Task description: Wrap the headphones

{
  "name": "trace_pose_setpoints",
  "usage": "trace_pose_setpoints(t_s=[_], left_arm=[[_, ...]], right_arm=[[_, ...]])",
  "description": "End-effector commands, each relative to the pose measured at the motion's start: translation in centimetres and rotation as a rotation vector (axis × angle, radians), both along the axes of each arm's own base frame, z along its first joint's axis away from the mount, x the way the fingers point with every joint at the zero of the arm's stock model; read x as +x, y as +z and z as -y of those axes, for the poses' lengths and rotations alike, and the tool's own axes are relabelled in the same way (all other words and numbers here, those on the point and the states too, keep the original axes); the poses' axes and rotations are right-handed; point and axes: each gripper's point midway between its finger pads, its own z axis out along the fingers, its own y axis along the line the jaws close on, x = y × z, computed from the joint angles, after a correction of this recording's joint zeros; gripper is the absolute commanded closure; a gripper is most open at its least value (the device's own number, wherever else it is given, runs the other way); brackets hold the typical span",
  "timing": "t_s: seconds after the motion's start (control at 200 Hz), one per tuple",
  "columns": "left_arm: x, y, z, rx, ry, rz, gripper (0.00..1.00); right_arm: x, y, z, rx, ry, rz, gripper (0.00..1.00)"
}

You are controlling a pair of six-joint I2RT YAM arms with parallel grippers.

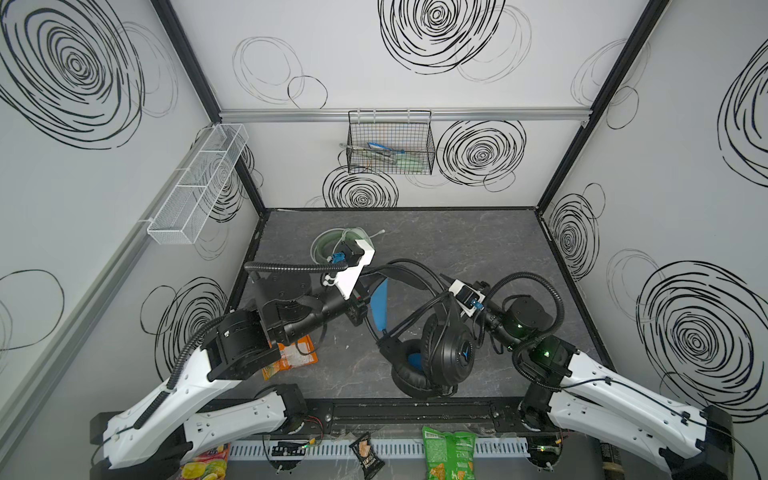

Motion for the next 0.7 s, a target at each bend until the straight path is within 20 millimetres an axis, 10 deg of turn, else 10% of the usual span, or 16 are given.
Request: trace_pose_setpoints(t_s=[0.0, 0.695], left_arm=[[-1.8, 8.9, -0.4, -0.31, -0.08, 0.089, 1.0], [0.5, 12.0, 0.1, -0.468, -0.027, 0.048, 1.0]], right_arm=[[-1.1, 1.8, -0.6, 0.095, 0.082, 0.033, 0.84], [-3.2, 2.1, -1.5, 0.198, 0.229, -0.011, 0.76]])
